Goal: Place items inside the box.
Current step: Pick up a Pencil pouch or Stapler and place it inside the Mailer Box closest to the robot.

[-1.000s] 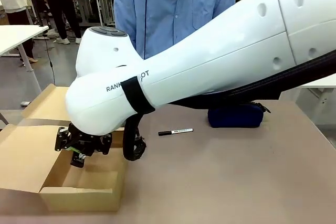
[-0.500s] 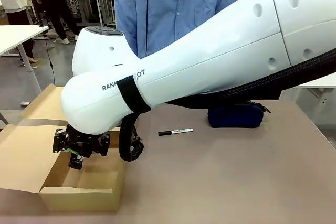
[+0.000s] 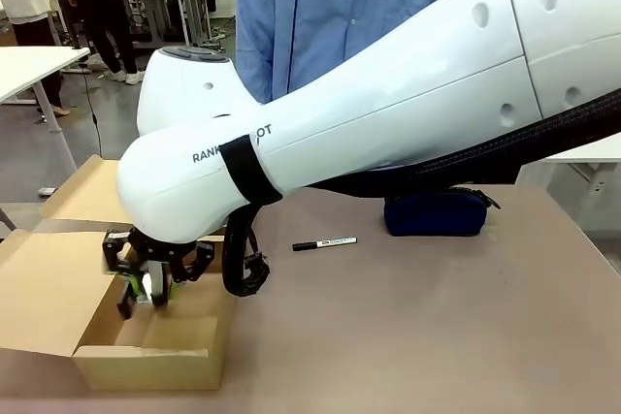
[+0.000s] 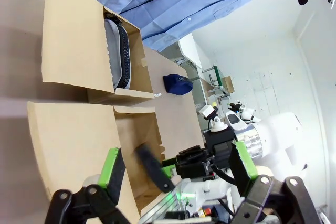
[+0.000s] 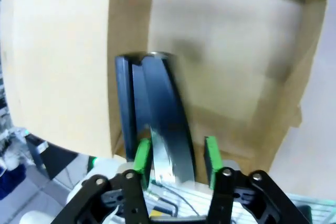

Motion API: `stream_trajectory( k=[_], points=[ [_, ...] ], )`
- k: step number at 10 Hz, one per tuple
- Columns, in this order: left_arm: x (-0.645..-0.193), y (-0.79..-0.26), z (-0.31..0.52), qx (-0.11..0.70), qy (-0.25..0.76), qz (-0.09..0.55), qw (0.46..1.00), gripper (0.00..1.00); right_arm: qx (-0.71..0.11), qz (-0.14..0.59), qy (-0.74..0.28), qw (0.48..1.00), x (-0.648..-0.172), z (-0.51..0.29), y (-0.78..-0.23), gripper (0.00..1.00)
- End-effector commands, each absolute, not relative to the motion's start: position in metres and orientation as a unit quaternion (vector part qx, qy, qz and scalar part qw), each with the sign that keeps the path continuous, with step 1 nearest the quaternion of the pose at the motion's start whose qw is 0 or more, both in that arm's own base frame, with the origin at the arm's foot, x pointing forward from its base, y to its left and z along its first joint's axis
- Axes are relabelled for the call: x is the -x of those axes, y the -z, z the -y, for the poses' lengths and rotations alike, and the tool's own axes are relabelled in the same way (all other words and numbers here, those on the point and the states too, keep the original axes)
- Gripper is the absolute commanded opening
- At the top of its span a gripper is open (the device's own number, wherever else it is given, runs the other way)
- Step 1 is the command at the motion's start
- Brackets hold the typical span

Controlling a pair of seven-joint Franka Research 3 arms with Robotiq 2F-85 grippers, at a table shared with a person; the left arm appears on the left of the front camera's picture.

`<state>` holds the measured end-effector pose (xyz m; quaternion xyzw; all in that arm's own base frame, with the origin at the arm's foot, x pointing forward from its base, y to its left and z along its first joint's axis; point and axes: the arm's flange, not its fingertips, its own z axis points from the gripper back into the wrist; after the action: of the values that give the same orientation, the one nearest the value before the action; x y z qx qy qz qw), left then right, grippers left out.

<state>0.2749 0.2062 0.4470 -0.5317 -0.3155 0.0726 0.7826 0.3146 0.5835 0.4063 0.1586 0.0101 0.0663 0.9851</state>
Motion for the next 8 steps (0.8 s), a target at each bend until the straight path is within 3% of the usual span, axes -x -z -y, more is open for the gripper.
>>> stream_trajectory(
  k=[1,2,8],
  points=[
    [-0.2736,-0.4468,-0.2033,0.538,-0.065,0.328,0.774,1.0,-0.12,0.006,-0.05,0.992,-0.3068,-0.5818,-0.4115,0.89],
    [-0.2736,-0.4468,-0.2033,0.538,-0.065,0.328,0.774,1.0,-0.102,0.016,-0.044,0.994,-0.3064,-0.5818,-0.4115,0.99],
    [-0.2736,-0.4468,-0.2033,0.538,-0.065,0.328,0.774,1.0,-0.131,0.014,-0.061,0.989,-0.3059,-0.5821,-0.4138,1.0]
  ],
)
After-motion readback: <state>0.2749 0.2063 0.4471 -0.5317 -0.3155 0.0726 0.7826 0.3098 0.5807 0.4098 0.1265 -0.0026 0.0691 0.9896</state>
